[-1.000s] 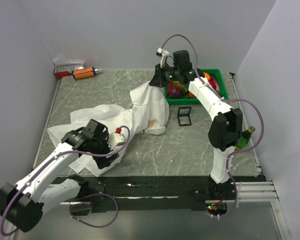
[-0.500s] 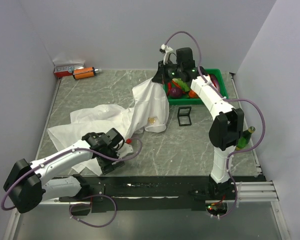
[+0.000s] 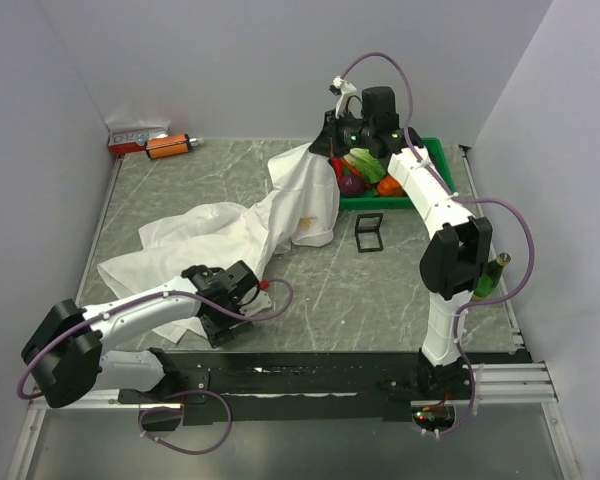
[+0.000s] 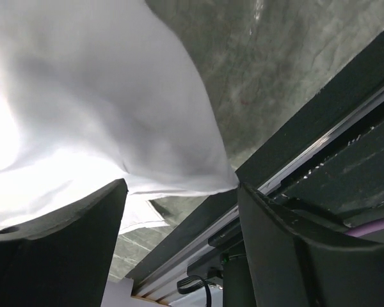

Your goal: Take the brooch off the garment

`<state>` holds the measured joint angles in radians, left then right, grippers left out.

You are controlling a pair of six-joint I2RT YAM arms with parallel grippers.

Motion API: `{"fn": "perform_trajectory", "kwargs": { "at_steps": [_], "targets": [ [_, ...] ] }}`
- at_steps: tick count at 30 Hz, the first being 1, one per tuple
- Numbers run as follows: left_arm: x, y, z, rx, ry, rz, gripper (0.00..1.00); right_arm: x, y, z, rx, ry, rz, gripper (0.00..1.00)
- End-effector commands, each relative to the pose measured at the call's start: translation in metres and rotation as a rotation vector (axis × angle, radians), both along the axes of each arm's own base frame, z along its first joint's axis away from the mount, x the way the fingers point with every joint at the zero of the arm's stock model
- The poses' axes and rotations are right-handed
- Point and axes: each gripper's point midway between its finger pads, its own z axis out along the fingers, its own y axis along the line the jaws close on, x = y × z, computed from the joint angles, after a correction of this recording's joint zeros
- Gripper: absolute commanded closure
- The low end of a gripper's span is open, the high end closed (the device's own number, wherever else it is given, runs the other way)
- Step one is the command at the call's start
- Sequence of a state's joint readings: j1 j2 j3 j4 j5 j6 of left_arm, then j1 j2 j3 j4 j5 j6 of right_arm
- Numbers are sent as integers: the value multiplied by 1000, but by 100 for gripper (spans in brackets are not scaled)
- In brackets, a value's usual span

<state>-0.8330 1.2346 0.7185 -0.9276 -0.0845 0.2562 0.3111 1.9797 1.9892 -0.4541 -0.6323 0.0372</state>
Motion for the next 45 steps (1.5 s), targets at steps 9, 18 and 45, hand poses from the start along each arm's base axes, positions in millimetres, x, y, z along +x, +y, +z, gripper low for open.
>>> {"fn": "perform_trajectory", "kwargs": {
  "at_steps": [9, 18, 45],
  "targets": [
    [3, -24, -3, 4, 4, 16, 29, 7, 0, 27, 55, -49, -8, 100],
    [-4, -26, -9, 29, 25, -20, 73, 9, 0, 29, 62, -54, -16, 100],
    [200, 250, 472, -185, -1443, 767, 99, -46, -17, 227, -59, -747, -17, 100]
  ]
}}
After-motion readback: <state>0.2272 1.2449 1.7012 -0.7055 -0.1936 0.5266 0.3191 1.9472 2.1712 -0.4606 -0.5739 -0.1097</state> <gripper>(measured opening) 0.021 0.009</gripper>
